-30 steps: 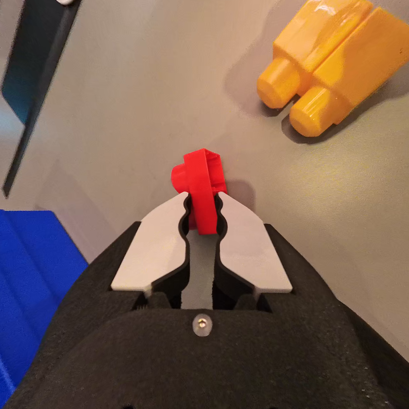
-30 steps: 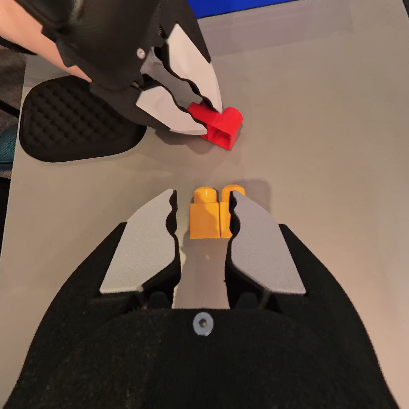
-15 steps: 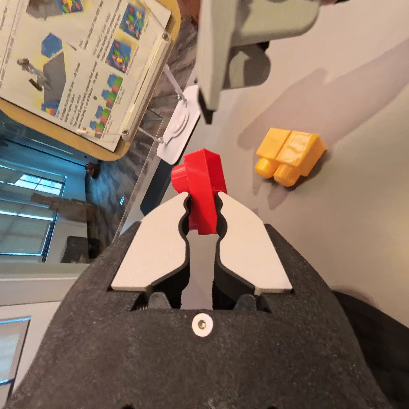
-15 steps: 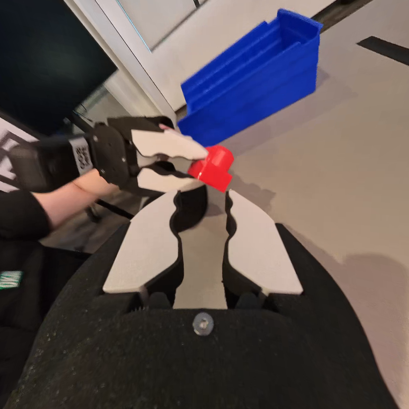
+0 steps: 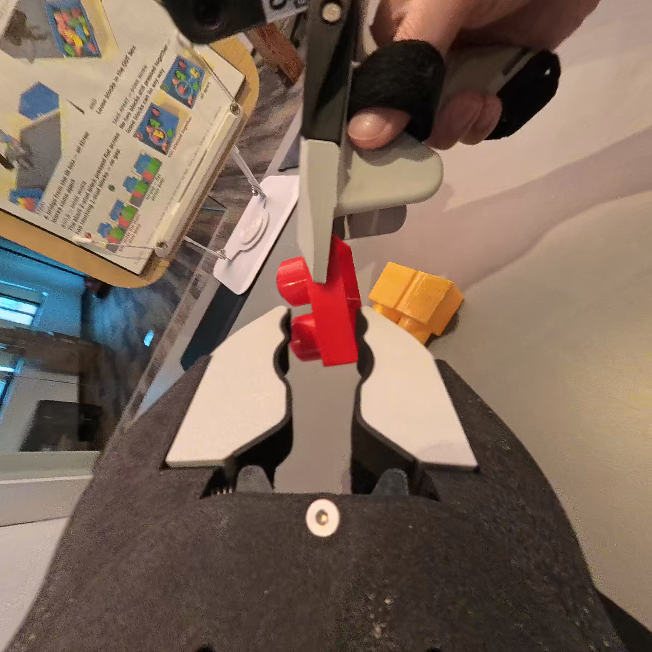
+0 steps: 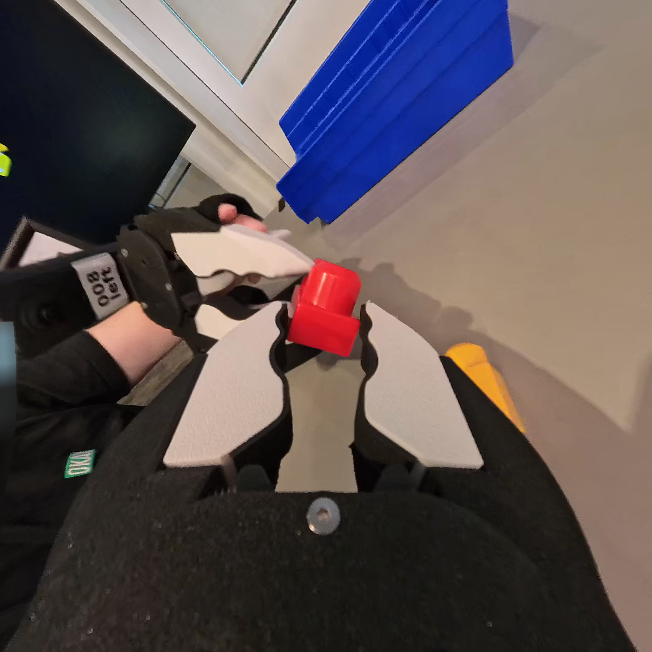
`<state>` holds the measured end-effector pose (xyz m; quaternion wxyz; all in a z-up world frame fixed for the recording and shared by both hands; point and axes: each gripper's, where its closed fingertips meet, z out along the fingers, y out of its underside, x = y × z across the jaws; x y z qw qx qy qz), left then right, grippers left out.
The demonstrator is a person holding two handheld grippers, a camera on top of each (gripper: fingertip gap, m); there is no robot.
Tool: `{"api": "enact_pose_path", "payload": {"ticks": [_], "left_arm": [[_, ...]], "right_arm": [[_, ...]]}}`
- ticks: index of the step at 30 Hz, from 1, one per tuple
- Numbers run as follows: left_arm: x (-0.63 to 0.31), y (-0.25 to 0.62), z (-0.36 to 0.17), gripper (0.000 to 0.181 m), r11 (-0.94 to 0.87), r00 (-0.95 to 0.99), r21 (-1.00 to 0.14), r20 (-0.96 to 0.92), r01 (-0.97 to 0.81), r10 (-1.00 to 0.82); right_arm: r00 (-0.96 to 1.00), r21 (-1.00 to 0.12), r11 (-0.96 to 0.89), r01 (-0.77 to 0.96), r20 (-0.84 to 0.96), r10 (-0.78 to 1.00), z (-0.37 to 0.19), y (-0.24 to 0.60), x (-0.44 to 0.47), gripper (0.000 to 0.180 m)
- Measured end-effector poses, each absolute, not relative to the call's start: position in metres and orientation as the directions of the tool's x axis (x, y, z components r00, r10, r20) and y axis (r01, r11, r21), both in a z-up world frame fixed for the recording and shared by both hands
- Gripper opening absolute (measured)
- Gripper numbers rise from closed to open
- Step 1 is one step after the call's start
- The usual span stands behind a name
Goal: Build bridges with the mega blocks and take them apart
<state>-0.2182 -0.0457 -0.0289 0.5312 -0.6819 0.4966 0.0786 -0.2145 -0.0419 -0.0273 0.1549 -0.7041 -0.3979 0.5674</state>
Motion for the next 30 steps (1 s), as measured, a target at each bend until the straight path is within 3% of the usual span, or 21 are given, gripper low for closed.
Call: {"api": "enact_pose_path", "payload": {"ticks": [5, 10, 14, 19, 30], "left_arm": [[-0.226, -0.053, -0.032, 0.081, -0.175, 0.608, -0.755, -0.343, -0.632, -0.716], [-0.217, -0.072, -0.019, 0.063, -0.38, 0.542, -0.817, 0.101, -0.433, -0.834], [-0.204, -0.08, -0.022, 0.072, -0.46, 0.451, -0.776, 0.256, -0.431, -0.855], [-0.189, -0.081, -0.028, 0.075, -0.462, 0.406, -0.763, 0.285, -0.452, -0.868], [-0.182, -0.08, -0.028, 0.049, -0.494, 0.372, -0.77, 0.354, -0.405, -0.858]], "right_arm": [[-0.091, -0.768, -0.516, 0.379, -0.586, 0.805, -0.021, -0.039, -0.203, 0.038], [-0.279, -0.901, -0.253, 0.352, -0.359, 0.891, -0.011, -0.057, -0.19, 0.038], [-0.313, -0.939, -0.131, 0.317, -0.234, 0.921, -0.004, -0.067, -0.193, 0.038], [-0.364, -0.956, -0.059, 0.286, -0.166, 0.917, 0.002, -0.079, -0.195, 0.038], [-0.384, -0.958, 0.013, 0.288, -0.103, 0.918, 0.0, -0.083, -0.193, 0.038]]}}
